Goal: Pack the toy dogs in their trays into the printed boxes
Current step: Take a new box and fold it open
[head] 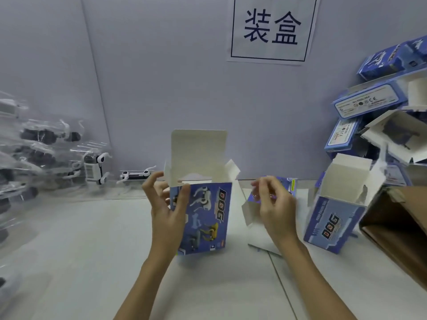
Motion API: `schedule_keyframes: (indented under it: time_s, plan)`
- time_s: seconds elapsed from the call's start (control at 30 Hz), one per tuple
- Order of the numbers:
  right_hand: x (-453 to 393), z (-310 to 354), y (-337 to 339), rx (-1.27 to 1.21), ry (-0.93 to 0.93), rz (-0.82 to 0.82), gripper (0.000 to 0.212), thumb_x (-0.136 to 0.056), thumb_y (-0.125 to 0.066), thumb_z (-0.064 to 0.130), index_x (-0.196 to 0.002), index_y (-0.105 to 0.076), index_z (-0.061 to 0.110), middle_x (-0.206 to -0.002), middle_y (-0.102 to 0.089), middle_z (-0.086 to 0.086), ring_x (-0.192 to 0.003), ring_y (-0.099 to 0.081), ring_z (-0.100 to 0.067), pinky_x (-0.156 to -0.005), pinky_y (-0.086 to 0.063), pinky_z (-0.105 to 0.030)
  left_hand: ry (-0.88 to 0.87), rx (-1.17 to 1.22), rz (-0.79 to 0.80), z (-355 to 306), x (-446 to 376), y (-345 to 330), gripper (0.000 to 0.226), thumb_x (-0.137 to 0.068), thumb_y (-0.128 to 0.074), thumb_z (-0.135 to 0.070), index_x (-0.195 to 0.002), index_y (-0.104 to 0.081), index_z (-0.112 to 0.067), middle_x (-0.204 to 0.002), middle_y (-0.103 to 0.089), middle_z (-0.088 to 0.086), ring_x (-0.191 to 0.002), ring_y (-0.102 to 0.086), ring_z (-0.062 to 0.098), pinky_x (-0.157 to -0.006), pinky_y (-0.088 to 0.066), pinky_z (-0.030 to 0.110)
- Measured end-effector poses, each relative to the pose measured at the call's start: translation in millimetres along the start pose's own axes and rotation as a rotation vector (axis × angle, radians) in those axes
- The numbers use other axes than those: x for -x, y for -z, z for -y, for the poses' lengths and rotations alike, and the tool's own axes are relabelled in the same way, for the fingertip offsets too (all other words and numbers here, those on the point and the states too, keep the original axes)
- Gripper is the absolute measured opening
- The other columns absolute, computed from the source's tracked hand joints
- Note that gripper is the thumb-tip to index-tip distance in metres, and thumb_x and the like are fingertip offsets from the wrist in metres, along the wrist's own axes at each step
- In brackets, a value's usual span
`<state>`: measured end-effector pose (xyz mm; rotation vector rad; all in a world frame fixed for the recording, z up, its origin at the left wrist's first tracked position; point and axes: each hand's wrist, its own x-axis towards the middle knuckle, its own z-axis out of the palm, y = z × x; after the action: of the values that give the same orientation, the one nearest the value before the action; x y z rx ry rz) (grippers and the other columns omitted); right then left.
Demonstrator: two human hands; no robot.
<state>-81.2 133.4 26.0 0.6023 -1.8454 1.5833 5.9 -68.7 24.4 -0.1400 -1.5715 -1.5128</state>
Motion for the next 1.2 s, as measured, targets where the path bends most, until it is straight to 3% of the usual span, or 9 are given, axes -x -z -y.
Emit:
schedule_keyframes:
  time_s: [0.13, 0.23, 0.37, 0.5, 0.6, 0.8, 1.0, 1.1, 1.2]
  plan:
    - [-4, -32, 16, 0.38, -0.022, -0.144, 0.019, -0.107, -0.054, 0.028, -0.093, -0.061, 0.017, -0.07, -0.064, 0.008, -0.065, -0.062, -0.019, -0.055, -0.04, -0.032, 0.059, -0.017, -0.042, 3, -1, 5, 0.041, -0.099, -0.061, -0.055, -0.132, -0.037, -0.047, -0.11, -0.066, -0.008, -0.102, -0.072, 0.03, -0.079, -0.062, 0.058]
    - [-6, -50, 19, 0.346, -0.199, 0.108, 0.016, -0.106, -0.056, 0.026, -0.116, -0.066, 0.019, -0.101, -0.073, 0.007, -0.097, -0.07, -0.018, -0.077, -0.049, -0.021, 0.121, 0.03, -0.041, 6, -1, 4, 0.044, -0.102, -0.059, -0.041, -0.14, -0.037, -0.043, -0.119, -0.067, 0.003, -0.103, -0.074, 0.031, -0.076, -0.065, 0.054]
    - [0, -46, 8, 0.382, -0.195, 0.328, 0.039, -0.109, -0.053, 0.022, -0.149, -0.052, 0.023, -0.154, -0.053, -0.003, -0.144, -0.045, -0.024, -0.109, -0.044, -0.038, 0.179, 0.192, -0.006, 2, -2, 2, 0.035, -0.1, -0.056, -0.047, -0.133, -0.046, -0.043, -0.116, -0.071, -0.009, -0.1, -0.077, 0.022, -0.062, -0.065, 0.036]
    - [14, -7, -8, -0.088, -0.123, 0.288, 0.04, -0.109, -0.047, 0.039, -0.145, -0.04, 0.055, -0.15, -0.057, 0.003, -0.139, -0.052, -0.009, -0.113, -0.046, -0.036, 0.278, 0.269, 0.048, 3, -3, 2, 0.019, -0.103, -0.05, -0.048, -0.118, -0.052, -0.038, -0.11, -0.076, 0.002, -0.094, -0.078, 0.03, -0.058, -0.064, 0.037]
    - [24, 19, -21, -0.286, -0.062, 0.365, 0.06, -0.1, -0.052, 0.064, -0.155, -0.035, 0.047, -0.149, -0.057, 0.011, -0.141, -0.052, -0.015, -0.112, -0.047, -0.034, 0.327, 0.267, 0.121, 4, 0, 0, 0.022, -0.103, -0.048, -0.05, -0.118, -0.05, -0.035, -0.11, -0.076, 0.01, -0.094, -0.078, 0.035, -0.059, -0.064, 0.038]
    - [33, 29, -34, -0.242, 0.026, 0.321, 0.058, -0.098, -0.07, 0.043, -0.148, -0.042, 0.054, -0.144, -0.054, 0.015, -0.123, -0.062, -0.007, -0.085, -0.053, -0.012, 0.287, 0.189, 0.18, 5, 3, 1, 0.018, -0.1, -0.046, -0.053, -0.109, -0.051, -0.039, -0.101, -0.076, 0.006, -0.091, -0.078, 0.03, -0.06, -0.063, 0.033]
    - [23, 23, -22, -0.102, -0.032, 0.288, 0.022, -0.09, -0.058, 0.063, -0.111, -0.057, 0.057, -0.122, -0.059, 0.002, -0.103, -0.07, -0.016, -0.085, -0.062, -0.039, 0.258, 0.179, 0.244, 2, 5, -7, 0.008, -0.097, -0.05, -0.047, -0.101, -0.054, -0.043, -0.146, -0.05, -0.027, -0.112, -0.073, 0.022, -0.064, -0.064, 0.032]
    - [23, 23, -20, -0.199, -0.106, 0.302, 0.011, -0.095, -0.058, 0.048, -0.106, -0.058, 0.044, -0.124, -0.057, -0.004, -0.111, -0.07, -0.027, -0.085, -0.061, -0.057, 0.218, 0.124, 0.257, 0, 8, -11, 0.009, -0.097, -0.058, -0.047, -0.104, -0.055, -0.041, -0.148, -0.039, -0.038, -0.128, -0.063, 0.017, -0.071, -0.064, 0.032]
    - [24, 30, -19, -0.293, -0.094, 0.27, 0.022, -0.098, -0.059, 0.033, -0.119, -0.06, 0.028, -0.142, -0.056, 0.009, -0.133, -0.059, -0.021, -0.093, -0.058, -0.05, 0.21, 0.103, 0.21, -1, 5, -7, 0.034, -0.091, -0.071, -0.055, -0.109, -0.056, -0.031, -0.148, -0.042, -0.031, -0.126, -0.06, 0.003, -0.074, -0.064, 0.037]
